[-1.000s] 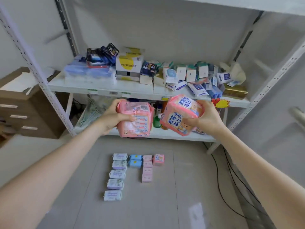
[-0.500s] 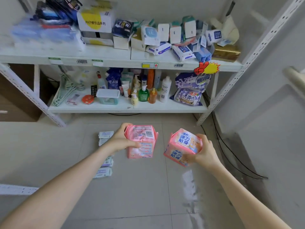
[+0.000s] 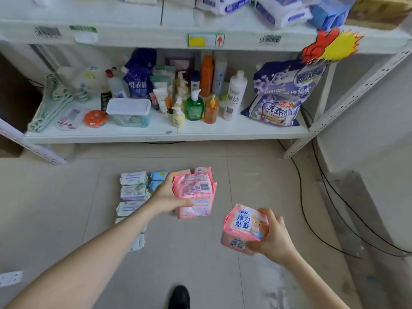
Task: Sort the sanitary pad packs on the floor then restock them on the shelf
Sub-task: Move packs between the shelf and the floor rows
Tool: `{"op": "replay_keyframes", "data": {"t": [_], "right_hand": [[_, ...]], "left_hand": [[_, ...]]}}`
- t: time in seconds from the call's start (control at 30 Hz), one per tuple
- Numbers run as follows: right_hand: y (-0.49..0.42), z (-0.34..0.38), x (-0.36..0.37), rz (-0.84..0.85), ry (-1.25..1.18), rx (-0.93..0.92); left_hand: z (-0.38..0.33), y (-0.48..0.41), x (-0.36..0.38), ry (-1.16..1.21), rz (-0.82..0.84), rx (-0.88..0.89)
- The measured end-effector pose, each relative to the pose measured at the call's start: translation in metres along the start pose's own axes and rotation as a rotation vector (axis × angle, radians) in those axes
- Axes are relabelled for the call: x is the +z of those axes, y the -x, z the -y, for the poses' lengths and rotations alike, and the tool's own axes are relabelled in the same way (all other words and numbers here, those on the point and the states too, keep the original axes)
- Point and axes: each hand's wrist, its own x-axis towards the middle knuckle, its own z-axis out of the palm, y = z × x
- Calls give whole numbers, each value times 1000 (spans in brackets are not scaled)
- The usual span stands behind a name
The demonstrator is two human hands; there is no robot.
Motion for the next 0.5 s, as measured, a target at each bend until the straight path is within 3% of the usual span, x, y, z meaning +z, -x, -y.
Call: {"op": "replay_keyframes", "data": {"t": [0.5], "right_hand": [[-228, -184, 172, 68, -51, -135]], "left_hand": [[225, -271, 105, -18, -38, 134]]}}
